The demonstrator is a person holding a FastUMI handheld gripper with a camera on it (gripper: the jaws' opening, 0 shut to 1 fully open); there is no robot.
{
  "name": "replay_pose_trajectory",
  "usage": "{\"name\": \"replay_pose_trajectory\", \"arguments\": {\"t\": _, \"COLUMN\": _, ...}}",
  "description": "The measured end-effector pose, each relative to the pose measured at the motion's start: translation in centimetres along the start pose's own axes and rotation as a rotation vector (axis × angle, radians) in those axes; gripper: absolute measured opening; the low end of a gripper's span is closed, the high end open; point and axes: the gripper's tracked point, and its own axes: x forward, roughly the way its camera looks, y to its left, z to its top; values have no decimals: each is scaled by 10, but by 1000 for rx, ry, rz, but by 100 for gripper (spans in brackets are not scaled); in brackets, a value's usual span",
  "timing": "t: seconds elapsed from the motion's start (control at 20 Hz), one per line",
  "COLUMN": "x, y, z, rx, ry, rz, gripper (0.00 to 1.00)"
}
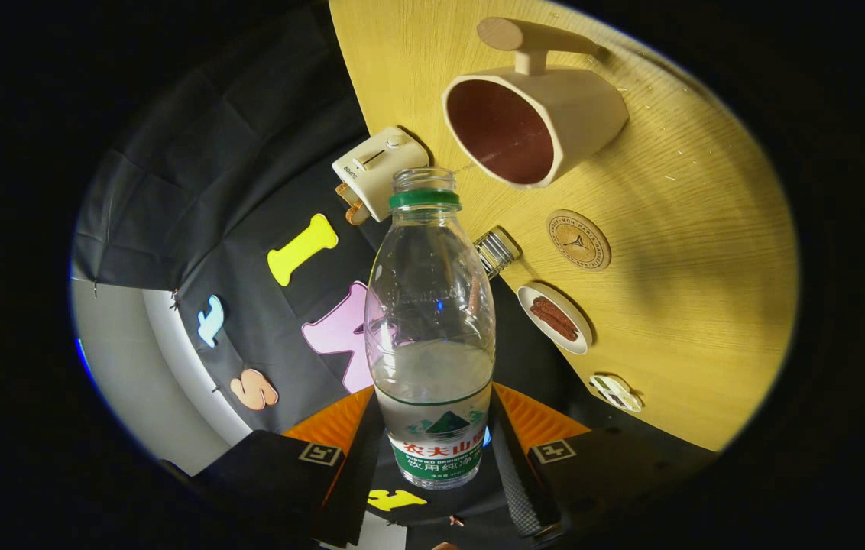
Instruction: Take the bottle from table, then pour the juice into the cup, finally place the bottle on the coaster
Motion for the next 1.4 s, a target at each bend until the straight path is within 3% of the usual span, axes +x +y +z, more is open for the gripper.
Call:
{"name": "replay_pose_trajectory", "arguments": {"t": 0.35, "x": 1, "y": -3, "z": -2, "rx": -57, "ry": -8, "rz": 16, "gripper": 74}}
{"name": "replay_pose_trajectory", "arguments": {"t": 0.55, "x": 3, "y": -15, "z": -4, "rx": -173, "ry": -9, "rz": 17, "gripper": 74}}
{"name": "replay_pose_trajectory", "arguments": {"t": 1.0, "x": 3, "y": -40, "z": 10, "rx": -806, "ry": -21, "rz": -44, "gripper": 75}}
{"name": "replay_pose_trajectory", "arguments": {"t": 1.4, "x": 9, "y": -10, "z": 39, "rx": -1404, "ry": -219, "rz": -91, "gripper": 75}}
